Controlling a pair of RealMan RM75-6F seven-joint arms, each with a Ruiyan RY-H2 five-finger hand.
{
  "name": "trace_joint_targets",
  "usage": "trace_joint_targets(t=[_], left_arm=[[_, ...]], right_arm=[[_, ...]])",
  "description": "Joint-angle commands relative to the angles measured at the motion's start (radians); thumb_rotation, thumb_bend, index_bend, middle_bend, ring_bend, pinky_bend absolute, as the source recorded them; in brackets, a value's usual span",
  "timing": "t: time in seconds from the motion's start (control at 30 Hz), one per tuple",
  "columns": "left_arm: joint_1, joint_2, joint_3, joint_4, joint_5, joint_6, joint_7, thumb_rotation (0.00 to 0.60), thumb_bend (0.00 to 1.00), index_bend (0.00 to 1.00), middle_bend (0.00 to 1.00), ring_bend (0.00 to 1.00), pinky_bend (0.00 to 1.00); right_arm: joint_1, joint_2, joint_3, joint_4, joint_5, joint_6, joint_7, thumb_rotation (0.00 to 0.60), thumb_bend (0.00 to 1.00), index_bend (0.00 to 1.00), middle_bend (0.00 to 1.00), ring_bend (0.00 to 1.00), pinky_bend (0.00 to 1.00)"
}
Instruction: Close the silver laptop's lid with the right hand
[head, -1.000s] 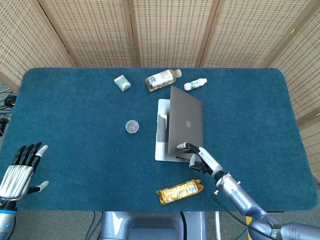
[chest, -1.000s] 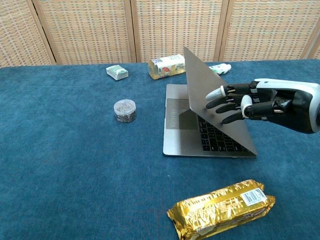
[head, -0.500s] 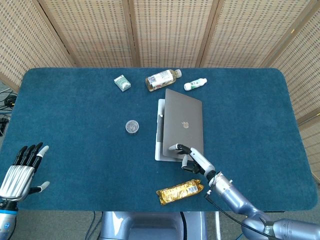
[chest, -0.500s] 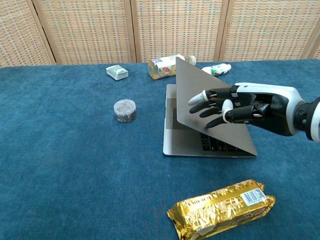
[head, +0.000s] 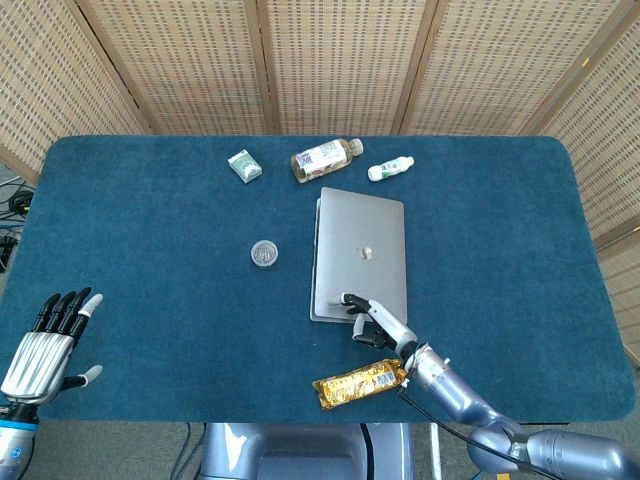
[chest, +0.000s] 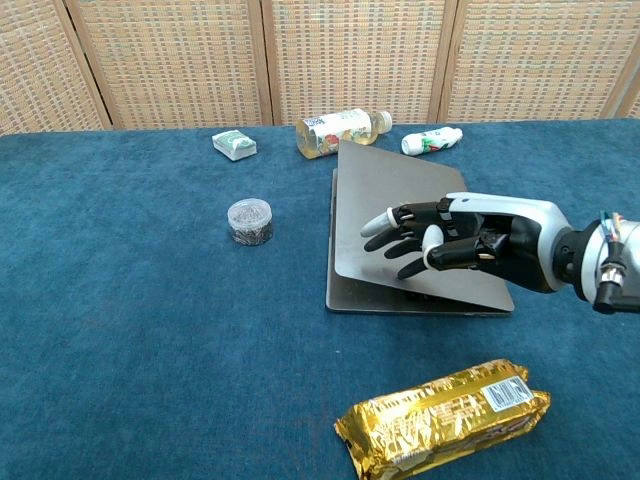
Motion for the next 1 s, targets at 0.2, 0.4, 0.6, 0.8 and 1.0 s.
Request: trace_joint_targets(t=[0.2, 0.4, 0.6, 0.8, 1.0], left_arm=[[0.0, 0.0, 0.001, -0.001, 0.001, 0.0, 0.0, 0.6, 0.01, 0.0, 0.0, 0.0, 0.0], [0.0, 0.001, 0.001, -0.001, 0.001, 0.0, -0.003, 0.6, 0.01, 0.0, 0.0, 0.0, 0.0], [0.0, 0.001, 0.002, -0.002, 0.003, 0.001, -0.002, 0.6, 0.0, 0.0, 0.0, 0.0, 0.0], [0.0, 0.003, 0.0, -0.001, -0.001, 0.0, -0.008, 0.6, 0.0, 0.0, 0.0, 0.0, 0.0], [-0.003, 0.001, 0.003, 0.002, -0.002, -0.01, -0.012, 0.6, 0.0, 0.0, 0.0, 0.0, 0.0]], right_arm=[[0.004, -0.017, 0.002, 0.013, -0.001, -0.011, -0.001, 0.6, 1.0, 0.24, 0.21, 0.15, 0.17], [0.004, -0.031, 0.003, 0.031, -0.006, -0.024, 0.012, 0.6, 1.0, 0.24, 0.21, 0.15, 0.17], [0.012, -0.057, 0.005, 0.065, -0.026, -0.047, 0.035, 0.6, 1.0, 0.24, 0.21, 0.15, 0.17], [0.03, -0.088, 0.019, 0.104, -0.033, -0.069, 0.05, 0.6, 1.0, 0.24, 0.21, 0.15, 0.17], [0.047, -0.114, 0.027, 0.139, -0.033, -0.089, 0.057, 0.6, 1.0, 0.24, 0.21, 0.15, 0.17]])
